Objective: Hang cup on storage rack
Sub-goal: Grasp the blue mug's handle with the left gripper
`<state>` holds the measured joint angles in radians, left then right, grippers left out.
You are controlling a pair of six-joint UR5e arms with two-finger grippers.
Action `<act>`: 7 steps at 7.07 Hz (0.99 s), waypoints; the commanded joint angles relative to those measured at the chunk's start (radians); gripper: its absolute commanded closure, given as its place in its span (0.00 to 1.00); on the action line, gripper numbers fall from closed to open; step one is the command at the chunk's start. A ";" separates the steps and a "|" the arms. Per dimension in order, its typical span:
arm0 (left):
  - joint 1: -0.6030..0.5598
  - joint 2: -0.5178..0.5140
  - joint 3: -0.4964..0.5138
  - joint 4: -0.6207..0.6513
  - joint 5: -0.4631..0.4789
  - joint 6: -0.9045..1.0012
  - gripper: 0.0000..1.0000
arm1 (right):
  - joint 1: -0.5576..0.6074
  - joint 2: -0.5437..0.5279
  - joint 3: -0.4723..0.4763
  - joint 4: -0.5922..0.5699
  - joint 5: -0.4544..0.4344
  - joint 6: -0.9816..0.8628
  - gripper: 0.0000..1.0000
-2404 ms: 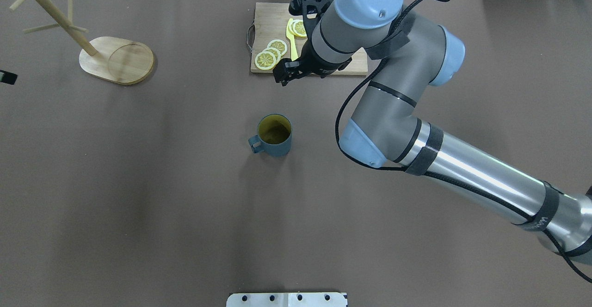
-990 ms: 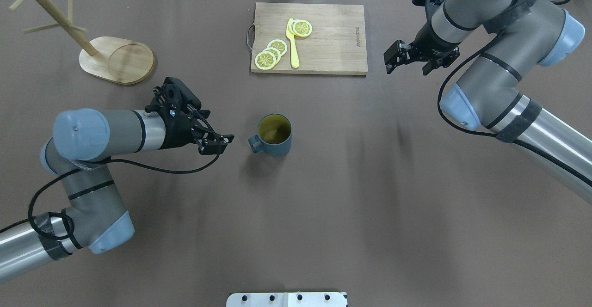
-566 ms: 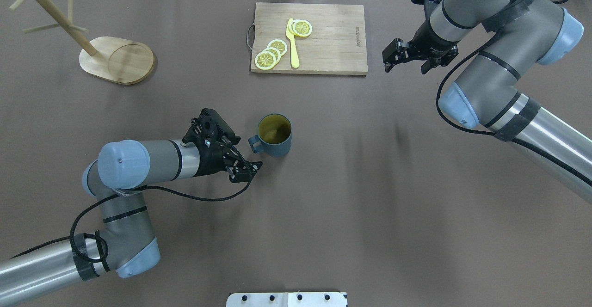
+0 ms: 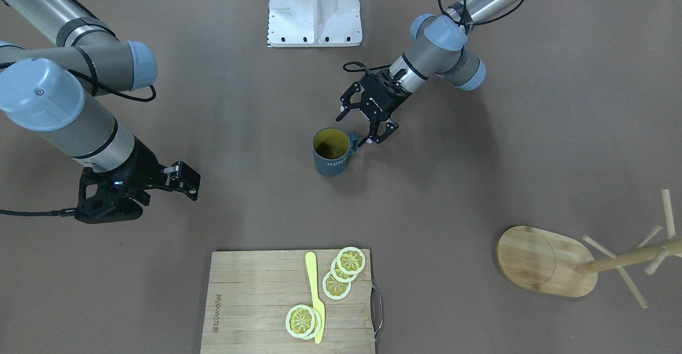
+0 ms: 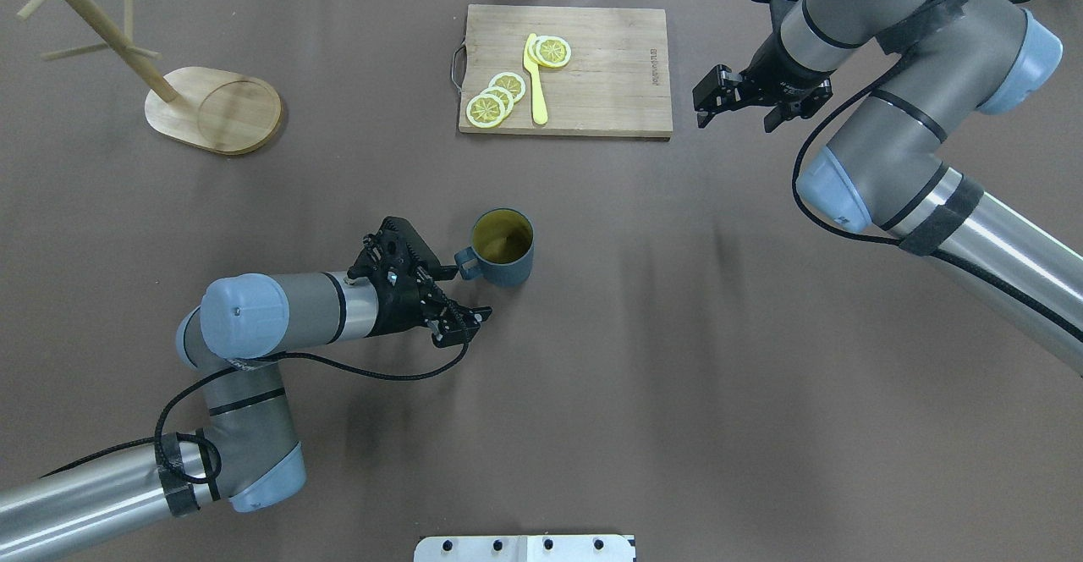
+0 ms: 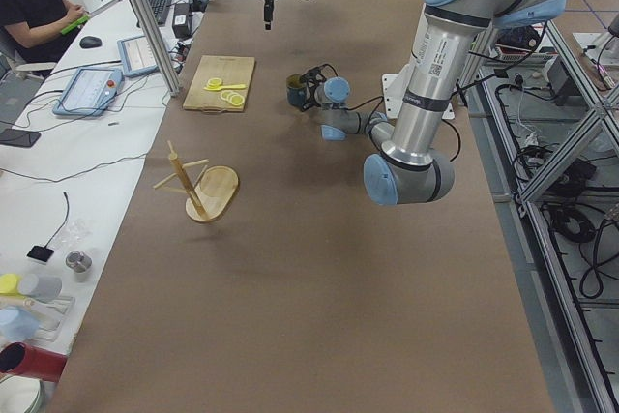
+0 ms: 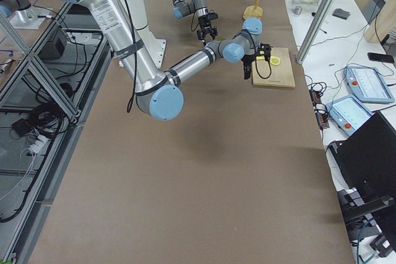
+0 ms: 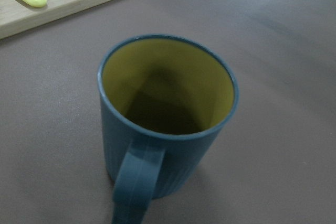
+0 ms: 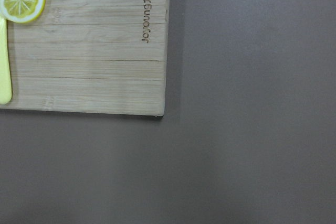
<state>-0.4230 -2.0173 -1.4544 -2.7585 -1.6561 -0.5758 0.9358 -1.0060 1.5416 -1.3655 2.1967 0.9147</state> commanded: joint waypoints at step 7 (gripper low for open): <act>-0.022 -0.044 0.020 -0.029 0.052 -0.012 0.66 | -0.014 0.015 -0.002 0.002 -0.003 0.032 0.01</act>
<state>-0.4483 -2.0413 -1.4336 -2.7866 -1.6048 -0.5821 0.9244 -0.9910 1.5407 -1.3637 2.1942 0.9437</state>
